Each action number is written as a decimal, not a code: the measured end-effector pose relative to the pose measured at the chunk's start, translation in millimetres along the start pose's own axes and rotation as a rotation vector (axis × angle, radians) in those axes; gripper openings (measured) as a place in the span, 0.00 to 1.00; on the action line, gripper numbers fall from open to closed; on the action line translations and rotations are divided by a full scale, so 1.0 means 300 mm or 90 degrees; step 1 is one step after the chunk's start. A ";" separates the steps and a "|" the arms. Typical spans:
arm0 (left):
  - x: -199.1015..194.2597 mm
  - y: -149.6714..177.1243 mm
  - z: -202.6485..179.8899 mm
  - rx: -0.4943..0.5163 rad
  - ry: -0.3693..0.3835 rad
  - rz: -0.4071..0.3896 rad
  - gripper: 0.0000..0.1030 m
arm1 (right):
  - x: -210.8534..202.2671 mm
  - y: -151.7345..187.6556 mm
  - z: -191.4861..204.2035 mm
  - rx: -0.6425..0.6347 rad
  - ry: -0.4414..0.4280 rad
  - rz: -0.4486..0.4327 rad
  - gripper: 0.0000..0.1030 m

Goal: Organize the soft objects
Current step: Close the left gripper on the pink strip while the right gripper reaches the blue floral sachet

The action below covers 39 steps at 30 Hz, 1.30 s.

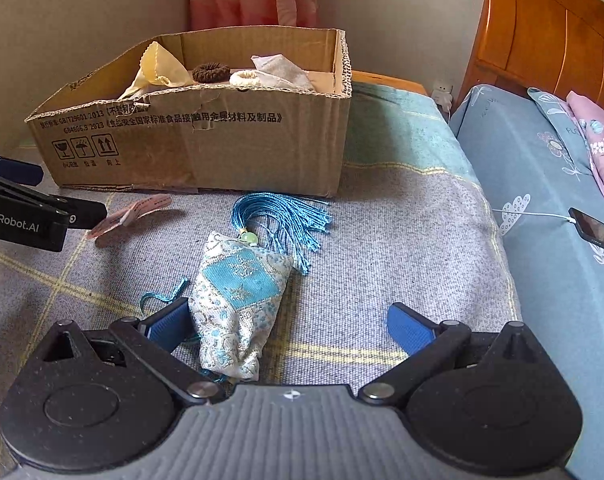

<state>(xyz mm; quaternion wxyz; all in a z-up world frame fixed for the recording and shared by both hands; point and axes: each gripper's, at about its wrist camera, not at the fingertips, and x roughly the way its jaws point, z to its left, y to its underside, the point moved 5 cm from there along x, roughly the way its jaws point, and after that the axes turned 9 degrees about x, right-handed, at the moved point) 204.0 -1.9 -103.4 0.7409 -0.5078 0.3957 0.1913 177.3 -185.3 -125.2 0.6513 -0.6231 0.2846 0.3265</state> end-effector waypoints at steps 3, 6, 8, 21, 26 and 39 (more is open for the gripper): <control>-0.003 -0.002 -0.021 0.009 0.016 -0.004 0.94 | 0.001 0.000 -0.001 -0.001 -0.001 -0.001 1.00; -0.023 -0.004 -0.040 0.023 0.054 -0.024 0.94 | 0.003 -0.001 -0.003 -0.005 -0.004 -0.002 1.00; -0.033 -0.006 -0.054 0.037 0.073 -0.039 0.94 | 0.002 0.000 -0.003 -0.006 -0.006 -0.004 1.00; 0.000 -0.012 -0.143 0.101 0.191 -0.029 0.73 | -0.004 0.010 -0.007 -0.021 -0.019 -0.016 1.00; -0.026 -0.001 -0.157 0.106 0.261 -0.019 0.73 | -0.008 0.016 -0.011 -0.029 -0.028 -0.022 1.00; -0.001 -0.039 -0.141 0.187 0.207 -0.020 0.32 | -0.020 0.033 -0.013 -0.050 -0.045 -0.033 1.00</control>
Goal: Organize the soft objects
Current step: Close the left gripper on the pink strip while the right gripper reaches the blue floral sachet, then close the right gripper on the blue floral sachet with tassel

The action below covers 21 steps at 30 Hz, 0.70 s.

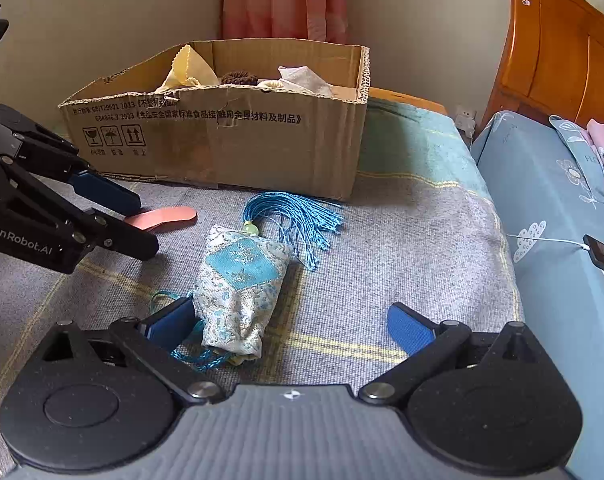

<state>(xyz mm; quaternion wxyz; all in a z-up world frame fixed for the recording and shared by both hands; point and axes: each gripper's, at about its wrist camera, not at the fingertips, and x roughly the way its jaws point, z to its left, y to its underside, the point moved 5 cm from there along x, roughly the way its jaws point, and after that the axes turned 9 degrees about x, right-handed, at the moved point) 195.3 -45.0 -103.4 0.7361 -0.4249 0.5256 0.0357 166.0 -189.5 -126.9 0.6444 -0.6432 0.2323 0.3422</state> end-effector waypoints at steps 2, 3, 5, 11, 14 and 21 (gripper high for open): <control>0.003 -0.005 0.002 0.007 0.003 0.002 0.30 | -0.001 0.000 0.000 -0.001 0.000 -0.001 1.00; 0.005 -0.007 0.001 0.009 0.002 0.002 0.27 | -0.001 0.001 0.001 -0.002 -0.001 -0.001 1.00; 0.005 -0.010 -0.002 0.014 0.006 0.002 0.20 | -0.002 0.002 0.002 -0.004 -0.001 -0.002 1.00; -0.002 -0.002 -0.013 0.003 -0.009 0.003 0.17 | -0.006 0.006 0.007 -0.009 -0.002 -0.005 1.00; -0.017 0.012 -0.002 -0.017 -0.025 0.000 0.17 | -0.008 0.004 0.018 -0.017 -0.006 -0.001 1.00; -0.057 0.052 0.044 -0.058 -0.054 0.001 0.17 | -0.022 0.001 0.094 -0.053 -0.061 -0.007 0.91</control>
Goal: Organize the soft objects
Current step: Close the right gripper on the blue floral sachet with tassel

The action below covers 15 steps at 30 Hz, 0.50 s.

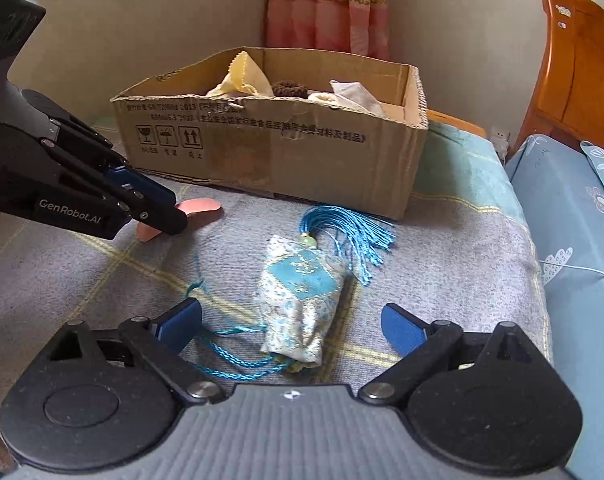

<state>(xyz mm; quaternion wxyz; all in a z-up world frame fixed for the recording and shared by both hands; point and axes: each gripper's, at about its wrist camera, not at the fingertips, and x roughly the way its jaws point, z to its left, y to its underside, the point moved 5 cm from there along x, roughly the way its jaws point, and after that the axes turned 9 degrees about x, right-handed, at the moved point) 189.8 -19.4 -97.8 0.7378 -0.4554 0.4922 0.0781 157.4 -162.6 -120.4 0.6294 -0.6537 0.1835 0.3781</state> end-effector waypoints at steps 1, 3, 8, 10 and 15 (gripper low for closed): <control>-0.001 0.003 0.005 -0.002 -0.002 0.001 0.17 | 0.004 -0.002 0.010 -0.004 -0.006 0.002 0.85; -0.004 0.008 0.011 -0.005 -0.004 0.002 0.17 | 0.015 -0.008 0.025 -0.006 -0.012 0.005 0.83; 0.001 0.010 0.013 -0.005 -0.001 0.003 0.17 | 0.027 -0.029 0.034 -0.007 -0.003 0.001 0.72; 0.003 0.010 0.011 -0.005 0.000 0.003 0.17 | 0.025 -0.032 0.031 -0.007 0.002 -0.001 0.64; 0.008 0.011 0.010 -0.002 0.002 0.006 0.17 | 0.019 -0.040 0.022 -0.002 0.007 0.001 0.43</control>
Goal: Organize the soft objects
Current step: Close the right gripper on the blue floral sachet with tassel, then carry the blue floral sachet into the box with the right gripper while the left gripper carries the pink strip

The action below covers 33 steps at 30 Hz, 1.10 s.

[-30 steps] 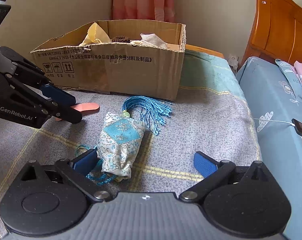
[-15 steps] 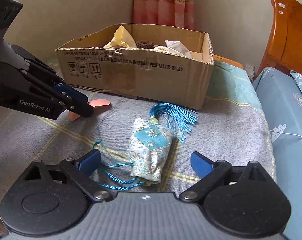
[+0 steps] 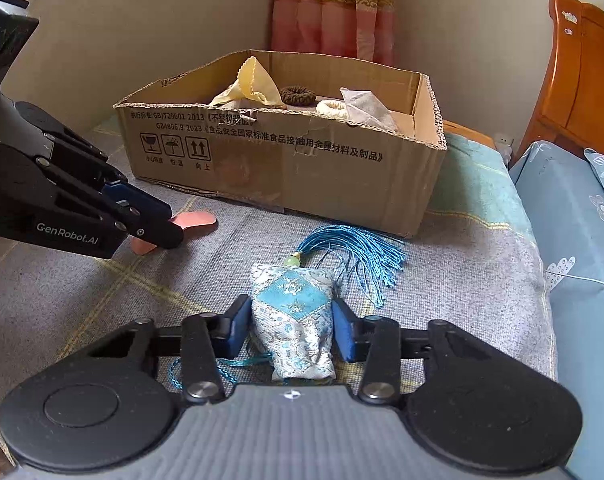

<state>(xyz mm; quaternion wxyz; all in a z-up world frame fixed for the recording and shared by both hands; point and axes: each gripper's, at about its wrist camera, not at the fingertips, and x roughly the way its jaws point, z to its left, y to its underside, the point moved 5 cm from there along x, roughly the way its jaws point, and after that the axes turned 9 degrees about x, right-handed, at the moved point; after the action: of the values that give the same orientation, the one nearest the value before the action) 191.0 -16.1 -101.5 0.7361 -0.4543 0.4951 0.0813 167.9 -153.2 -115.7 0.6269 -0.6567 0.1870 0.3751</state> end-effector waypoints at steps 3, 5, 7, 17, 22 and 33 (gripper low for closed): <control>0.002 0.001 0.000 0.003 0.001 0.000 0.17 | -0.002 -0.001 -0.003 -0.004 0.010 -0.002 0.39; 0.001 0.001 0.000 0.005 0.001 -0.001 0.17 | -0.003 -0.001 -0.003 -0.003 0.011 -0.001 0.40; 0.001 0.002 -0.001 0.007 0.000 0.000 0.18 | -0.005 -0.001 -0.003 -0.004 0.013 0.000 0.40; 0.005 -0.001 -0.003 0.023 0.007 0.002 0.19 | -0.002 -0.004 -0.012 0.010 0.010 0.002 0.43; 0.005 -0.003 -0.004 0.016 0.012 0.001 0.17 | -0.004 -0.008 -0.013 0.013 0.012 0.000 0.40; -0.077 -0.016 -0.027 0.027 0.015 -0.018 0.17 | -0.079 -0.034 -0.015 -0.014 0.003 -0.023 0.34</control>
<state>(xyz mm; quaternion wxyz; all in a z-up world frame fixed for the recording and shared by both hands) 176.9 -17.2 -80.9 0.7405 -0.4467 0.4991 0.0549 160.9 -161.4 -91.8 0.6261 -0.6677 0.1722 0.3641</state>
